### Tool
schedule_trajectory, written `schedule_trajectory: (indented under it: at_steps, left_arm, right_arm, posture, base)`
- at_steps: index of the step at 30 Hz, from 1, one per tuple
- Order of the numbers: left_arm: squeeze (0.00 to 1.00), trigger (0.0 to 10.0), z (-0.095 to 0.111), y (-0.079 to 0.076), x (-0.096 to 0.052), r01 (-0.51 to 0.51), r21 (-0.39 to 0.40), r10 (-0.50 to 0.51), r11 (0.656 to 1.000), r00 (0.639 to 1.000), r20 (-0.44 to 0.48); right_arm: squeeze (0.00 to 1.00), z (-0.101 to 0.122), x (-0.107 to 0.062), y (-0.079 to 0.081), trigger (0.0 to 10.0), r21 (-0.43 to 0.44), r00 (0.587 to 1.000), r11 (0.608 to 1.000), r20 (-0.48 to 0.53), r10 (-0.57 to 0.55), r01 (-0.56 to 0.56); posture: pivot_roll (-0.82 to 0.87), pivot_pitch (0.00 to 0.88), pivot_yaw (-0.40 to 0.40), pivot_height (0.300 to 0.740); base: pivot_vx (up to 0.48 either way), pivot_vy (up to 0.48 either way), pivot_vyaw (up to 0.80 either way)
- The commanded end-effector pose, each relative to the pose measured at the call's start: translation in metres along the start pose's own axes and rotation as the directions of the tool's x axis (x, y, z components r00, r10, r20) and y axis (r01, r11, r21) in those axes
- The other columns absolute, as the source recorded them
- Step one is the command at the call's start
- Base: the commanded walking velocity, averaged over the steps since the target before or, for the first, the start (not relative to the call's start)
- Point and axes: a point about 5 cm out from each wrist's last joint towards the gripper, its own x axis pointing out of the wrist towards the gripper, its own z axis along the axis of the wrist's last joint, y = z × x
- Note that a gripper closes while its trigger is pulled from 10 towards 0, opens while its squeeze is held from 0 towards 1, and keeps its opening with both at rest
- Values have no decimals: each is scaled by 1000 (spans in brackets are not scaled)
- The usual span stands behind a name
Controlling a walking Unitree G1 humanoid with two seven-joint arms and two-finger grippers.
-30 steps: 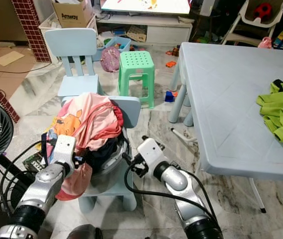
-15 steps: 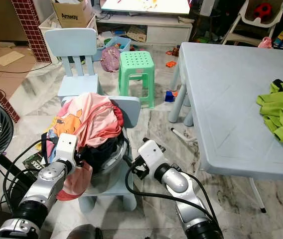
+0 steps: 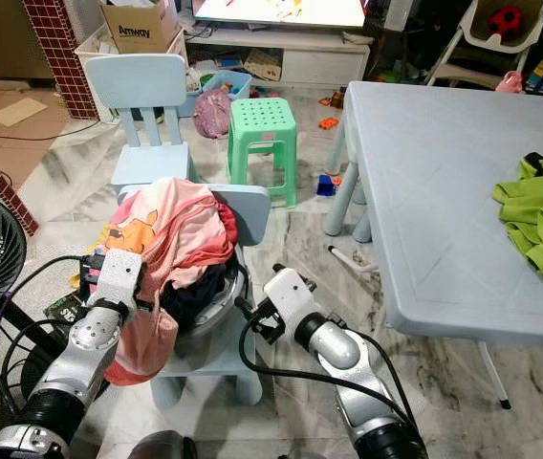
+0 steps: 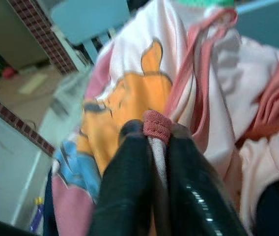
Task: Hang hanger
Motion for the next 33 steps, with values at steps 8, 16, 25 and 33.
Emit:
schedule_trajectory:
  at_steps: [8,16,25,33]
  left_arm:
    - [0,0,16,6,-21,-19,6,17,1000,980,197]
    - [0,0,46,5,-23,19,4,-19,1000,936,353]
    - [0,0,75,14,-13,22,-31,-6,999,901,434]
    - [0,0,65,24,3,-29,-237,79,971,976,204]
  right_arm:
    - [0,1,1,-8,10000,26,998,998,22,-58,57]
    - [0,2,9,-18,10000,123,991,984,31,-132,127]
    - [0,6,21,-38,10000,372,966,902,51,-255,219]
    - [0,5,19,-43,10000,456,933,842,63,-355,289]
  posture:
    - [-6,0,-41,740]
    - [20,0,-42,740]
    - [46,0,-18,740]
    - [42,0,36,740]
  base:
    - [0,0,0]
    - [0,0,0]
    - [0,0,0]
    - [0,0,0]
